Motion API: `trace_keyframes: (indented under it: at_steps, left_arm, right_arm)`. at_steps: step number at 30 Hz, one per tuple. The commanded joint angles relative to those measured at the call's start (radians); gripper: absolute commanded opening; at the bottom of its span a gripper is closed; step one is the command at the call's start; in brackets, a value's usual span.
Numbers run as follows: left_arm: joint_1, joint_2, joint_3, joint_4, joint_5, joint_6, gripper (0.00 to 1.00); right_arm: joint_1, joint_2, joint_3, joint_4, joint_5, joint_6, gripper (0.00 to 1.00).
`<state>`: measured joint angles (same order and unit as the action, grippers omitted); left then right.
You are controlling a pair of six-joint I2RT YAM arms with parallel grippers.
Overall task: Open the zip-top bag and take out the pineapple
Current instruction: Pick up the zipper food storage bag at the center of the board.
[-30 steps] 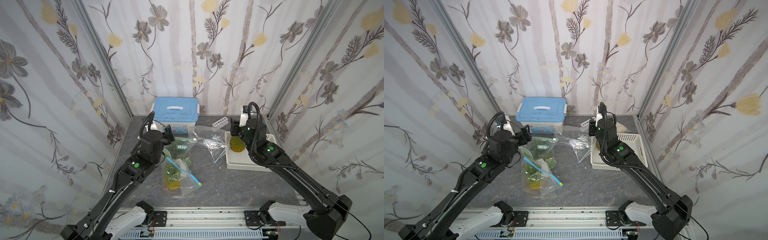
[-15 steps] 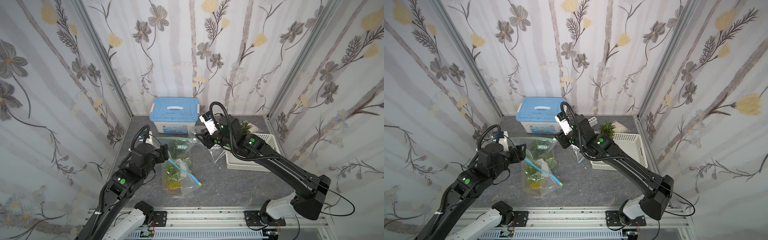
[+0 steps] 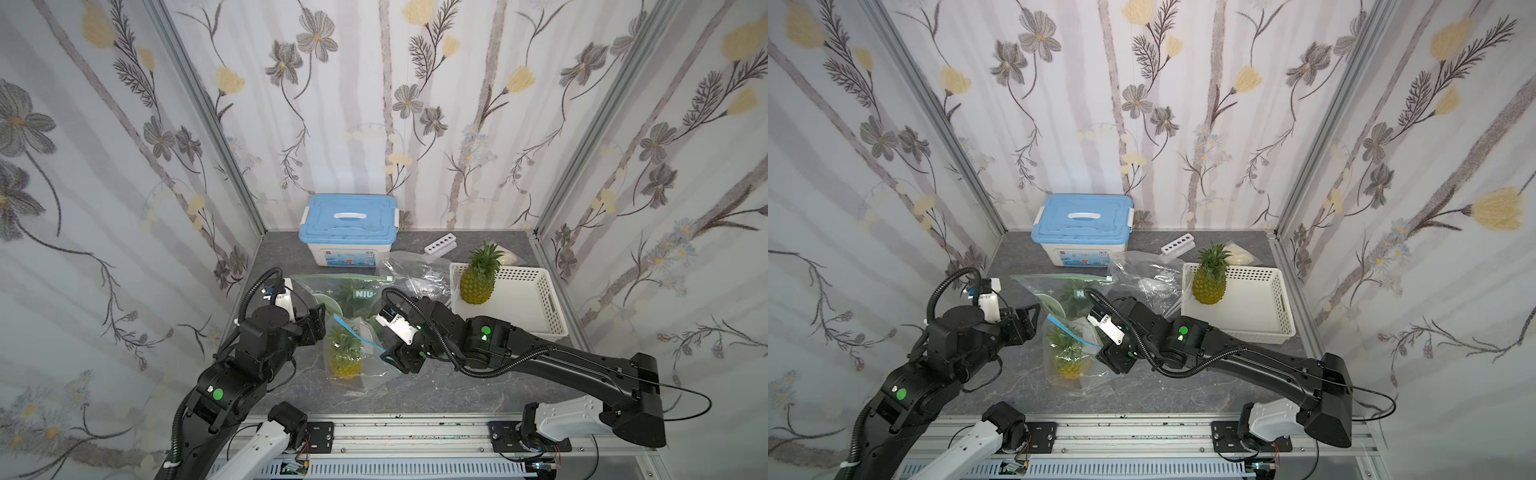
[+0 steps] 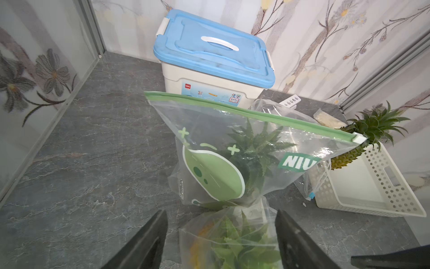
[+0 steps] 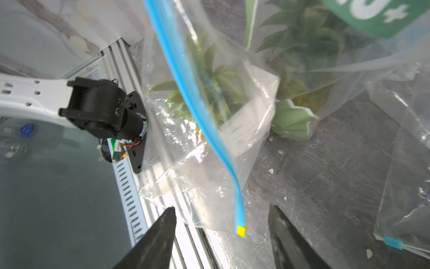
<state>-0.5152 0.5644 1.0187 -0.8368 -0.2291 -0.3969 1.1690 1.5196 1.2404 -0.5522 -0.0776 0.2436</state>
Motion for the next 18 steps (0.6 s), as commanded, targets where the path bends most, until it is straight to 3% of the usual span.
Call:
trace_keyframes:
  at_steps: [1,3,18]
  left_arm:
    - [0.001,-0.058,0.011,-0.047,-0.066,-0.013,0.76]
    - [0.001,-0.094,0.014,-0.060,-0.078,-0.022,0.75]
    - [0.001,-0.171,-0.004,-0.111,-0.108,-0.002,0.73]
  right_arm:
    - [0.009,0.042,0.048,0.012,0.022,0.016,0.76]
    - [0.009,0.092,0.086,0.014,0.024,0.004,0.99]
    - [0.016,0.485,0.471,-0.037,-0.010,-0.055,1.00]
